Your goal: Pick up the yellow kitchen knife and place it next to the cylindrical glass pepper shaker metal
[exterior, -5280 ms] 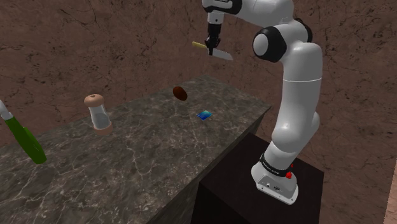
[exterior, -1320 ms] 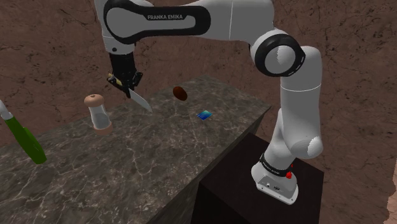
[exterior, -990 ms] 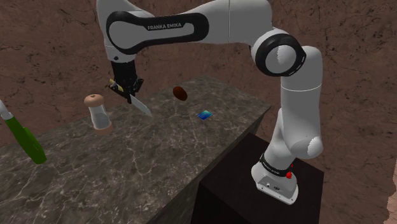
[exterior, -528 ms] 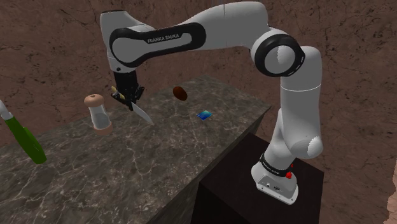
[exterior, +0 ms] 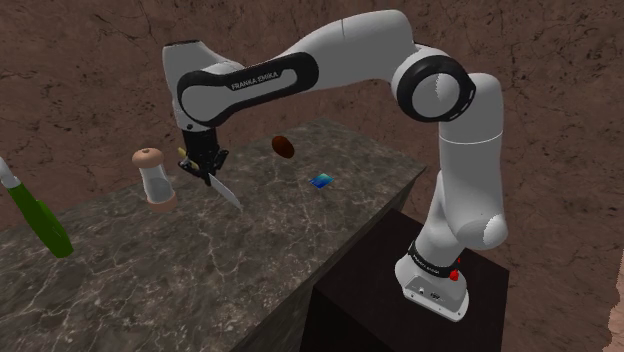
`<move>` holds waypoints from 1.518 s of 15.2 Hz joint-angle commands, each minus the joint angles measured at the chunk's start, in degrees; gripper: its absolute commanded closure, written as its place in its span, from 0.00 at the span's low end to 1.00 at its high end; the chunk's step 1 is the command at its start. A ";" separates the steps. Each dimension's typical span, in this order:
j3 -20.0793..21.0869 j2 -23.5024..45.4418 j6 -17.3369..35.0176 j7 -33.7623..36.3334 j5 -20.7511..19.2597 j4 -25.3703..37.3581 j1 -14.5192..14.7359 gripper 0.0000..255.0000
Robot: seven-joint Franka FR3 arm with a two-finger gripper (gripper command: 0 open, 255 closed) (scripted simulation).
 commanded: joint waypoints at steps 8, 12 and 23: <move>-0.05 2.27 6.06 -0.10 -0.07 -3.76 0.03 1.00; -0.08 3.49 8.59 -0.14 -0.12 -5.07 0.05 1.00; -0.09 3.97 9.46 -0.15 -0.13 -5.47 0.06 0.00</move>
